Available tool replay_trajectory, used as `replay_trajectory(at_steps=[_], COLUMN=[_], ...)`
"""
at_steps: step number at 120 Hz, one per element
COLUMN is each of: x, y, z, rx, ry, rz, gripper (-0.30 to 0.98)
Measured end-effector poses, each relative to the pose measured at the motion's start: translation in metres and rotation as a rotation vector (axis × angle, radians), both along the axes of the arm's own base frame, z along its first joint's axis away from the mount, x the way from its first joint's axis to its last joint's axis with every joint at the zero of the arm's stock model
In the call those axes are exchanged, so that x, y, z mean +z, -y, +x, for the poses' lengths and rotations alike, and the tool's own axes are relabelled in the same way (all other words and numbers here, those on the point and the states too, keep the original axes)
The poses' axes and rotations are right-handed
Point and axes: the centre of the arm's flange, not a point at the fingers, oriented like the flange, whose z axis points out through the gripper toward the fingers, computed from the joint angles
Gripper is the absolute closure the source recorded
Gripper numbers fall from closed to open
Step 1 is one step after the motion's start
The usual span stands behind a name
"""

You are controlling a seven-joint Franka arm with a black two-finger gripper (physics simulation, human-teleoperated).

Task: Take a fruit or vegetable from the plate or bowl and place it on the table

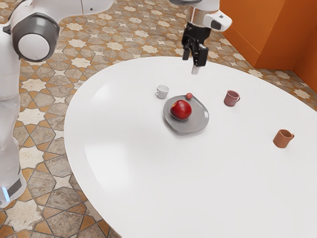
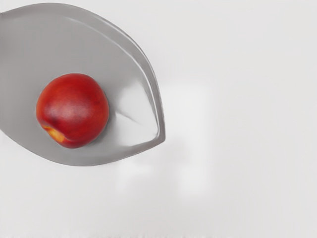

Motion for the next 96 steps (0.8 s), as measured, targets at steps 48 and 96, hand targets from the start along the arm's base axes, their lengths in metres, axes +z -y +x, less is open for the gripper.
replay_trajectory(at_steps=[48, 96], x=[0.004, -0.039], y=[-0.034, -0.046], z=[-0.007, 0.027], rx=[-0.005, -0.427], ry=[-0.013, -0.037], rz=[0.016, 0.248], gripper=[0.00, 0.00])
